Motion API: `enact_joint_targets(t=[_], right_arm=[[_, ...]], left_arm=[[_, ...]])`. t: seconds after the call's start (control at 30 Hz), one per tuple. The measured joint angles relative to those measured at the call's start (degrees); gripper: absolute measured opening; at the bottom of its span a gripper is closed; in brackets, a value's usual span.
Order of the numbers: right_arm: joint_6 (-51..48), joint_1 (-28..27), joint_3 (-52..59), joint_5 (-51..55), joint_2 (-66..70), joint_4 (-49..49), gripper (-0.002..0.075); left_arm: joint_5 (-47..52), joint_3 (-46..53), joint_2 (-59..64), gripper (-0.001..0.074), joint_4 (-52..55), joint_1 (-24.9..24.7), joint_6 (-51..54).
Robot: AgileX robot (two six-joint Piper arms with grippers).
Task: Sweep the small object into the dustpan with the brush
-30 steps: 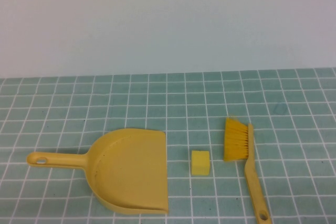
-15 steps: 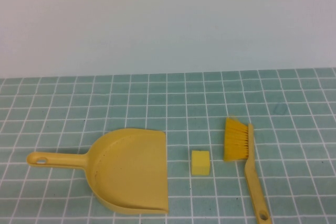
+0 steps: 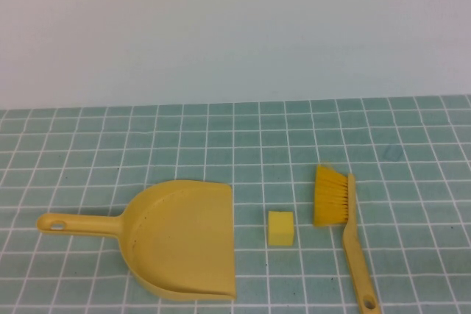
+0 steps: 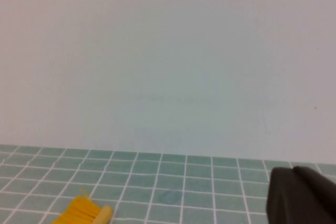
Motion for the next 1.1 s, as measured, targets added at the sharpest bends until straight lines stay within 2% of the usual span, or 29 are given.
enact_joint_targets(t=[0.2, 0.43, 0.57, 0.7, 0.87, 1.0, 1.1], right_arm=[[0.0, 0.0, -9.5, 13.3, 1.3, 1.1, -0.0001], [0.0, 0.0, -22.3, 35.9, 12.6, 1.3, -0.0001], [-0.1, 0.0, -27.0, 45.2, 19.4, 4.3, -0.0001], [-0.7, 0.0, -27.8, 45.0, 23.2, 5.3, -0.0001], [-0.8, 0.0, -28.5, 46.8, 27.4, 7.3, -0.0001], [-2.6, 0.0, -31.0, 53.0, 36.3, 8.7, -0.0001], [-4.9, 0.0, -33.5, 55.2, 45.5, 9.7, -0.0001]], left_arm=[[20.2, -11.2, 1.6, 0.0000, -0.5, 0.0, 0.1], [39.2, -21.0, 7.5, 0.0000, -5.7, 0.0, 1.7], [40.0, -21.4, 9.7, 0.0000, -10.5, 0.0, 5.9], [36.5, -18.9, 9.9, 0.0000, -11.3, 0.0, 5.6], [40.4, -19.0, 11.6, 0.0000, -13.1, 0.0, 6.0], [44.5, -19.0, 14.3, 0.0000, -14.0, 0.0, 7.1], [44.2, -19.0, 17.1, 0.0000, -17.1, 0.0, 12.3]])
